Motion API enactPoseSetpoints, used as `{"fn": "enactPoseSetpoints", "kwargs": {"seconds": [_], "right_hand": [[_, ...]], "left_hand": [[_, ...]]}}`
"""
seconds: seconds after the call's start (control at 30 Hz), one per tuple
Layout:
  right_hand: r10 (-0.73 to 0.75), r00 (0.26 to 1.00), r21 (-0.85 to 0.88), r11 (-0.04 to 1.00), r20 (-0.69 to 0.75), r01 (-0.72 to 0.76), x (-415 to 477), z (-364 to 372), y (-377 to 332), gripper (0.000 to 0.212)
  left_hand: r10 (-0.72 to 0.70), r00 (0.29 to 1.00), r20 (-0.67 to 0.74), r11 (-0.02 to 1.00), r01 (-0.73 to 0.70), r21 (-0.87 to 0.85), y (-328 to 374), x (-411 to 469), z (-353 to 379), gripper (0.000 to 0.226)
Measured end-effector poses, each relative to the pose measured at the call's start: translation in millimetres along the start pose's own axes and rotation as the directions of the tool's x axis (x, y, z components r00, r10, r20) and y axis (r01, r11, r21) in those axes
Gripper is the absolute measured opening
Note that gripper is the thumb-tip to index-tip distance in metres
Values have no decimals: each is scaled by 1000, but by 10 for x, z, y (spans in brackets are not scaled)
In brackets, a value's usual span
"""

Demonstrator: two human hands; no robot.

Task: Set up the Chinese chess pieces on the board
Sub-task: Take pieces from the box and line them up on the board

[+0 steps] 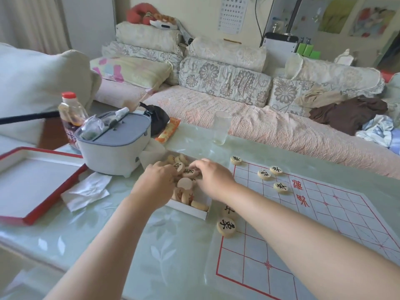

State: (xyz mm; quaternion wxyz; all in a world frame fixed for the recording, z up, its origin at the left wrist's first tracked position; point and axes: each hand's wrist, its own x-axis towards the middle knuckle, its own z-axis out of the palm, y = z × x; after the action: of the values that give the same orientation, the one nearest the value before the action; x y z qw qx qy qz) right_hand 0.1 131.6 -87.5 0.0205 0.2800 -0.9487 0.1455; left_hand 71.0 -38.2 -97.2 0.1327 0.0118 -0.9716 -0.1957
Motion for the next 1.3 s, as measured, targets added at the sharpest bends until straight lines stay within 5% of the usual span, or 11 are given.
{"fn": "enactPoseSetpoints", "kwargs": {"seconds": [0.27,0.47,0.83,1.03,1.3], "right_hand": [[83,989,-19,996,119,-82,475,144,-76,61],[54,980,49,997,192,-64,497,132,-18,68],[77,997,16,997,-1,-77,347,-4,-35,45],[41,999,124,991,-12,-39,298,87,-134,49],[-42,997,216,975,-62,54,117,103,-201,46]], "left_hand": [[-103,995,2,985,102,136,-100,16,-35,41],[-226,974,30,973,224,61,-212,43,-95,51],[-310,949,57,951,310,5,-307,30,-105,47],[-329,942,63,944,328,22,-349,47,-123,40],[-201,980,-6,970,198,-141,-206,36,-228,48]]}}
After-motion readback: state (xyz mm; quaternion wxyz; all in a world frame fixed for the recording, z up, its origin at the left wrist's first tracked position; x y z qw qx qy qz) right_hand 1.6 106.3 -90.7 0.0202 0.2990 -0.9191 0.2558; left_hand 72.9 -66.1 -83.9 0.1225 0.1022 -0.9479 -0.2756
